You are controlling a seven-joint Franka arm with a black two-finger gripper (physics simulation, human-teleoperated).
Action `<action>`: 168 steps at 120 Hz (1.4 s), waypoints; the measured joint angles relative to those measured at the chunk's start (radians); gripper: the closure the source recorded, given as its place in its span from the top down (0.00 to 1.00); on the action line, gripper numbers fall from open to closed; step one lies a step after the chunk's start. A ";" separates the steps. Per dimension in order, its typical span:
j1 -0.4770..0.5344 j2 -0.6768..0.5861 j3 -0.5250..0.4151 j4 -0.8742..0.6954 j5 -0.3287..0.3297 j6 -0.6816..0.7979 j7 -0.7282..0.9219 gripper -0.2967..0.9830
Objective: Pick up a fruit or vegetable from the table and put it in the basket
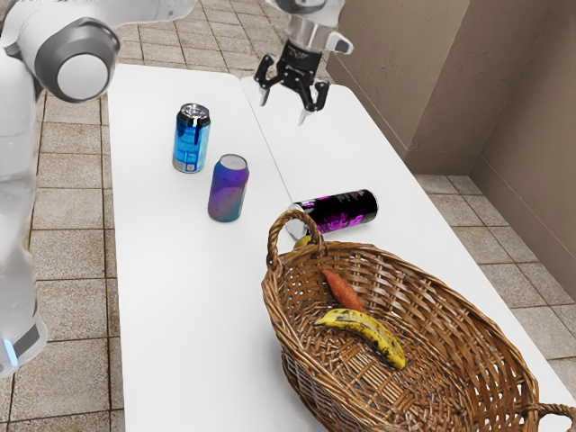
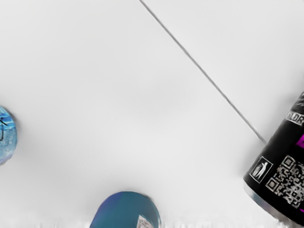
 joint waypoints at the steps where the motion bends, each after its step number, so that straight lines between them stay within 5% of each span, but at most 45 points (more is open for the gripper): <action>1: -0.015 0.000 0.000 0.000 0.002 0.002 -0.012 0.77; 10: -0.088 0.011 0.002 -0.001 0.016 0.015 -0.111 0.77; 68: -0.136 0.023 0.001 0.001 0.080 0.062 -0.603 0.77; 95: -0.273 0.023 0.001 -0.015 0.067 0.093 -0.706 0.77; 146: -0.262 -0.037 0.012 -0.230 0.011 0.252 -0.791 0.77; 168: -0.260 0.060 0.008 -0.237 -0.047 0.395 -0.827 0.76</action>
